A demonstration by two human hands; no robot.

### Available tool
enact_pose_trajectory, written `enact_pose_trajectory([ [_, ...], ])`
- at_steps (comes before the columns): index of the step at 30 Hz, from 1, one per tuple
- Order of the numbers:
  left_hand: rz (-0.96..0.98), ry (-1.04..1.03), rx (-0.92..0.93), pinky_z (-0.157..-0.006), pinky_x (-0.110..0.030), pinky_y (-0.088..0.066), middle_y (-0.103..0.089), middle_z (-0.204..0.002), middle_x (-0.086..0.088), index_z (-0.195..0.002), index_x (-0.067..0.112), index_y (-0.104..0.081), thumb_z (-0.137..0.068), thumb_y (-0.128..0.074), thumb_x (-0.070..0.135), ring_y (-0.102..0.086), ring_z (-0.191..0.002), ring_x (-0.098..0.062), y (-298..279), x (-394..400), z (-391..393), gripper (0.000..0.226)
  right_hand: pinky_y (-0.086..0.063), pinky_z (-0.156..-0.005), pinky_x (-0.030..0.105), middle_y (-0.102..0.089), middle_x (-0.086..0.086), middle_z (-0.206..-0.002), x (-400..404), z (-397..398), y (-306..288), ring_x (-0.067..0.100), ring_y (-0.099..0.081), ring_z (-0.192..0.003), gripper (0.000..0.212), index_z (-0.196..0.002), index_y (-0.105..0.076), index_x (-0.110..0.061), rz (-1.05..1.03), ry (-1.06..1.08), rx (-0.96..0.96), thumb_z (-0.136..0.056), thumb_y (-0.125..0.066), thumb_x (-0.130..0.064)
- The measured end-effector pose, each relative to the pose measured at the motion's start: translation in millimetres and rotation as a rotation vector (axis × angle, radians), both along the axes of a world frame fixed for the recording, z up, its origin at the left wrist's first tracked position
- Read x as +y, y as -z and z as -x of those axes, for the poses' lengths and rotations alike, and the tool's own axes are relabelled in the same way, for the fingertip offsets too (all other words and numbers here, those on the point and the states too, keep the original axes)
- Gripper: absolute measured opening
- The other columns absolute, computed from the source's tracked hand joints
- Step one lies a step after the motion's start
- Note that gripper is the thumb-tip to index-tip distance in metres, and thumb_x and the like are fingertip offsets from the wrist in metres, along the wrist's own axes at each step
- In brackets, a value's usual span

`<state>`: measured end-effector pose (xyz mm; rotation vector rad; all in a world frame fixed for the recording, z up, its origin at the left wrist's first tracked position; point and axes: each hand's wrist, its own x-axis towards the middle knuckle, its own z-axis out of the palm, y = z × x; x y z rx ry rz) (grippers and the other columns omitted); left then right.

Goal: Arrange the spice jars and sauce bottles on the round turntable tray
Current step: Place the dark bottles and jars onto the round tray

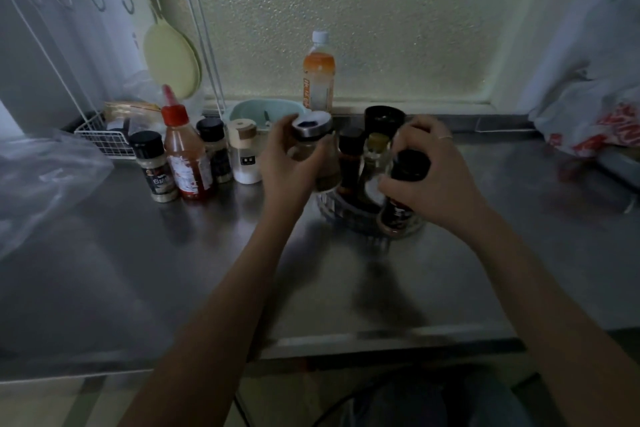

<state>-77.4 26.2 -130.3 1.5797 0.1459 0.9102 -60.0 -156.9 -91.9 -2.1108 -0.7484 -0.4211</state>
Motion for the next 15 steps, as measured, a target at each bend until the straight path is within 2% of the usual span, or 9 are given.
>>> enact_pose_trajectory([
  [3, -0.029, 0.07, -0.012, -0.085, -0.021, -0.054, -0.061, -0.102, 0.014, -0.117, 0.015, -0.053, -0.073, -0.075, 0.019, -0.06, -0.095, 0.008, -2, -16, -13, 0.049, -0.027, -0.076, -0.007, -0.045, 0.009, -0.117, -10, -7, 11, 0.011, -0.046, -0.101, 0.034, -0.071, -0.047, -0.032, -0.003, 0.052, 0.014, -0.061, -0.075, -0.015],
  [5, -0.083, 0.118, 0.008, -0.085, -0.02, -0.053, -0.062, -0.102, 0.012, -0.114, 0.016, -0.053, -0.072, -0.075, 0.021, -0.061, -0.095, 0.006, 3, -22, -20, 0.048, -0.029, -0.075, -0.005, -0.046, 0.01, -0.116, -10, -11, 18, 0.015, -0.049, -0.102, 0.029, -0.074, -0.051, -0.025, 0.011, 0.07, 0.052, -0.063, -0.076, -0.014],
  [8, -0.216, 0.133, 0.053, -0.09, -0.028, -0.054, -0.065, -0.109, 0.001, -0.116, 0.014, -0.053, -0.07, -0.075, 0.027, -0.062, -0.102, -0.006, 14, -26, -25, 0.053, -0.039, -0.081, 0.014, -0.046, 0.005, -0.117, -6, -14, 24, 0.018, -0.053, -0.101, 0.026, -0.072, -0.051, -0.029, 0.062, 0.039, 0.092, -0.061, -0.074, -0.026],
  [10, -0.243, 0.132, 0.081, -0.092, -0.034, -0.054, -0.064, -0.112, 0.0, -0.116, 0.017, -0.052, -0.069, -0.076, 0.028, -0.061, -0.104, -0.01, 22, -25, -27, 0.054, -0.042, -0.085, 0.026, -0.045, 0.004, -0.119, -4, -15, 22, 0.018, -0.052, -0.104, 0.024, -0.073, -0.051, -0.028, 0.106, 0.005, 0.115, -0.061, -0.072, -0.029],
  [11, -0.229, 0.131, 0.09, -0.092, -0.034, -0.054, -0.063, -0.112, 0.001, -0.115, 0.019, -0.051, -0.069, -0.076, 0.028, -0.061, -0.104, -0.01, 24, -24, -28, 0.053, -0.041, -0.087, 0.026, -0.044, 0.004, -0.12, -3, -14, 21, 0.016, -0.051, -0.107, 0.024, -0.074, -0.052, -0.026, 0.117, -0.012, 0.131, -0.062, -0.073, -0.027],
  [14, -0.194, 0.155, 0.098, -0.09, -0.029, -0.054, -0.063, -0.113, 0.001, -0.115, 0.02, -0.05, -0.07, -0.075, 0.027, -0.061, -0.104, -0.009, 26, -22, -27, 0.052, -0.037, -0.084, 0.015, -0.048, 0.004, -0.12, 0, -9, 18, 0.012, -0.049, -0.106, 0.026, -0.082, -0.055, -0.015, 0.051, 0.002, 0.106, -0.067, -0.076, -0.02],
  [15, -0.191, 0.171, 0.097, -0.089, -0.028, -0.054, -0.063, -0.114, 0.001, -0.116, 0.02, -0.05, -0.07, -0.075, 0.028, -0.061, -0.104, -0.008, 27, -22, -26, 0.053, -0.039, -0.084, 0.018, -0.052, 0.007, -0.119, -1, -8, 15, 0.014, -0.051, -0.106, 0.027, -0.082, -0.056, -0.012, -0.023, 0.023, 0.084, -0.067, -0.076, -0.02],
])
